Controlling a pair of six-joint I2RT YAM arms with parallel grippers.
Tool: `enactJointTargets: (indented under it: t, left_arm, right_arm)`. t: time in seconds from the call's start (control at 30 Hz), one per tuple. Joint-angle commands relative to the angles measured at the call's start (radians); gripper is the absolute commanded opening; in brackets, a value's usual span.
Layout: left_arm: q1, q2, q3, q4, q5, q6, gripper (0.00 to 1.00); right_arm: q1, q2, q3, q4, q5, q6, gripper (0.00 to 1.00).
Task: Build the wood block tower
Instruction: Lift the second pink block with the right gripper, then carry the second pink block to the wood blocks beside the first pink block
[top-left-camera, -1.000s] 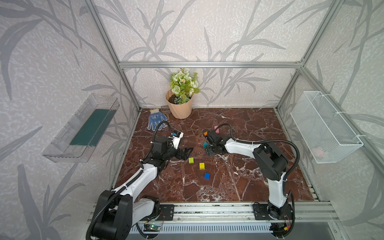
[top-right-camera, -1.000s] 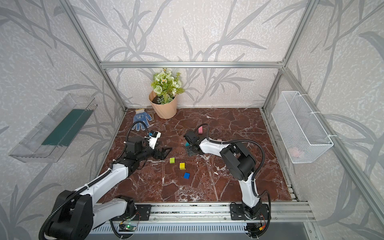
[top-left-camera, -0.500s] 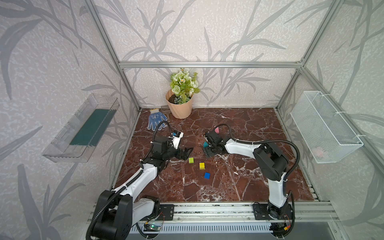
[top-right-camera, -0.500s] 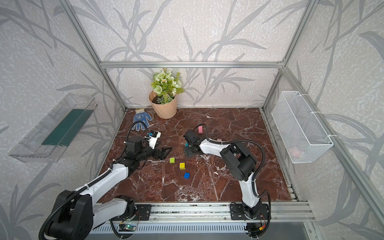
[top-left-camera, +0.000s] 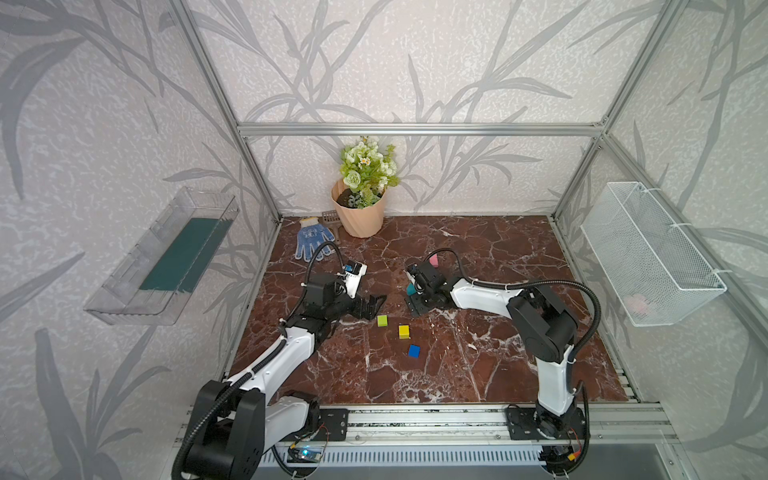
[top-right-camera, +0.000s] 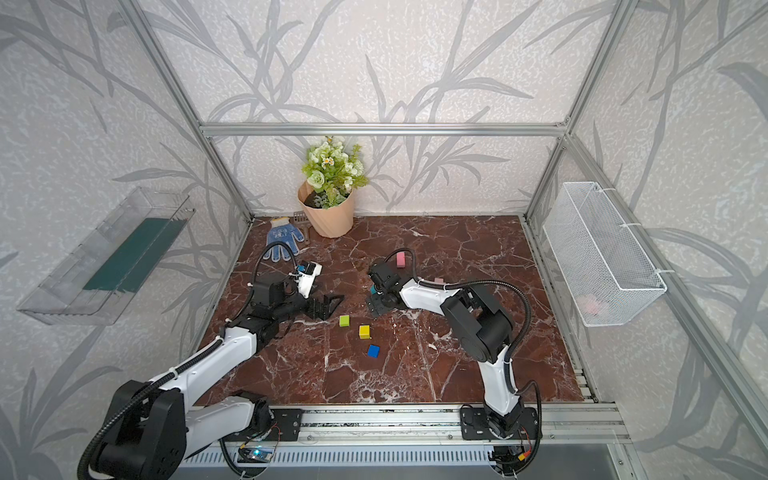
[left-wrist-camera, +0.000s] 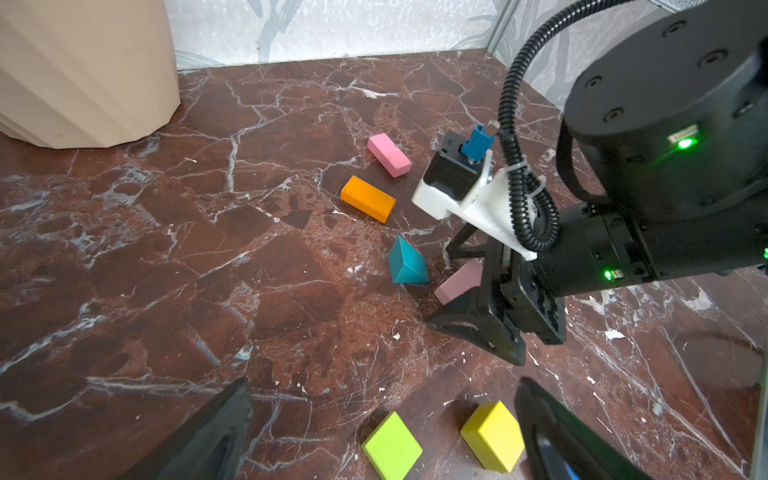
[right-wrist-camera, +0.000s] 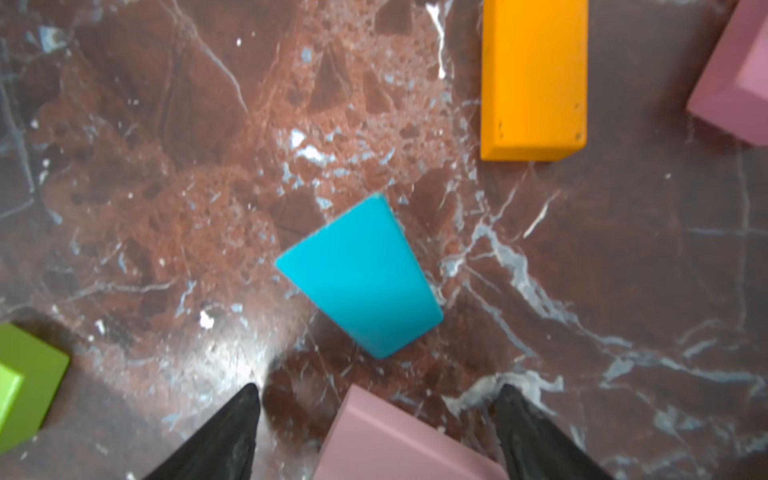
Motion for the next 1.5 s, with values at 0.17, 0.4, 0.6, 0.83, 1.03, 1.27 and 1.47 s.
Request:
enactJointTargets:
  t: [0.17,0.4,0.6,0.83,1.03,1.27,1.47]
  left_arm:
    - [-0.003,-0.021,-0.009,0.018,0.005,0.011,0.99]
    - [-0.003,-0.022,-0.011,0.018,0.007,0.012,0.99]
    - [-0.003,-0.019,-0.010,0.018,0.005,0.012,0.99]
    - [-0.003,-0.018,-0.008,0.016,0.005,0.011,0.99]
    - [-0.002,-0.016,-0.007,0.016,0.005,0.011,0.99]
    - [-0.003,-0.017,-0.005,0.015,0.007,0.013,0.99]
    - [-0.003,-0.020,-0.009,0.016,0.010,0.015,0.99]
  right_arm:
    - [0.038,-0.055,-0.058,-0.055,-0.017,0.022,0.75]
    - [0.056,-0.022,-0.014,-0.129,0.051,0.044,0.57]
    - [0.062,-0.028,-0.013,-0.164,0.091,0.060,0.48]
    - [0.070,-0.041,-0.014,-0.179,0.100,0.072,0.39]
    - [0.071,-0.025,0.009,-0.209,0.122,0.091,0.27]
    - [0.070,-0.065,0.005,-0.231,0.193,0.135,0.15]
    - [0.058,-0.166,-0.041,-0.228,0.258,0.180,0.10]
